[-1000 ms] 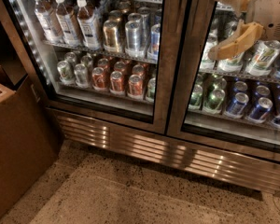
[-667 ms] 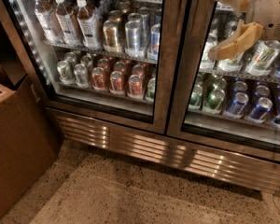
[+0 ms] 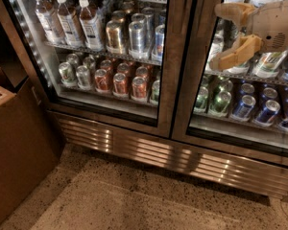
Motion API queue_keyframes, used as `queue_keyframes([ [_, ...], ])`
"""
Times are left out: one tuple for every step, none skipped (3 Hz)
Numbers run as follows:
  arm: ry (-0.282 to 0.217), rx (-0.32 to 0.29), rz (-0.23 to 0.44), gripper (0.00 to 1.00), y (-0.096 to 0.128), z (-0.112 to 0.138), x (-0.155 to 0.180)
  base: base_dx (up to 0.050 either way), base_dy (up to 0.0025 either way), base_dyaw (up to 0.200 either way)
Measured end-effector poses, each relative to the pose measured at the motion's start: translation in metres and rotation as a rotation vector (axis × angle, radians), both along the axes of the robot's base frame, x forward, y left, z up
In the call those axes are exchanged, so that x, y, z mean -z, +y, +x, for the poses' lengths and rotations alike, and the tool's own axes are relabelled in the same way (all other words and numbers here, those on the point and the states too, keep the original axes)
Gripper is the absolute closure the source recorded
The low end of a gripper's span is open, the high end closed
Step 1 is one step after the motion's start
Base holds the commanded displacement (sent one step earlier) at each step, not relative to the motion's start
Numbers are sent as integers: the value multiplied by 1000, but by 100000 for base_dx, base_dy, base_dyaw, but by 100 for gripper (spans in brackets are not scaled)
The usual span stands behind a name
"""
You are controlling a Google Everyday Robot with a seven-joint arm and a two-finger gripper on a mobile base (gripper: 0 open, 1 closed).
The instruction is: Open right fridge door
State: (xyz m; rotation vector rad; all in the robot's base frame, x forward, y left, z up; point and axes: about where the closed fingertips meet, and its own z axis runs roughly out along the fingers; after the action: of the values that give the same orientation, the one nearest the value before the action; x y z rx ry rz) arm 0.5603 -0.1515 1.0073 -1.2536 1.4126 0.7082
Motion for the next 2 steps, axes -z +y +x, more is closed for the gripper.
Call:
queue_keyframes([
  [0,0,0,0,0,0,0,0,0,0],
  [-30,49,62,0,-3,0,-3,0,0,0],
])
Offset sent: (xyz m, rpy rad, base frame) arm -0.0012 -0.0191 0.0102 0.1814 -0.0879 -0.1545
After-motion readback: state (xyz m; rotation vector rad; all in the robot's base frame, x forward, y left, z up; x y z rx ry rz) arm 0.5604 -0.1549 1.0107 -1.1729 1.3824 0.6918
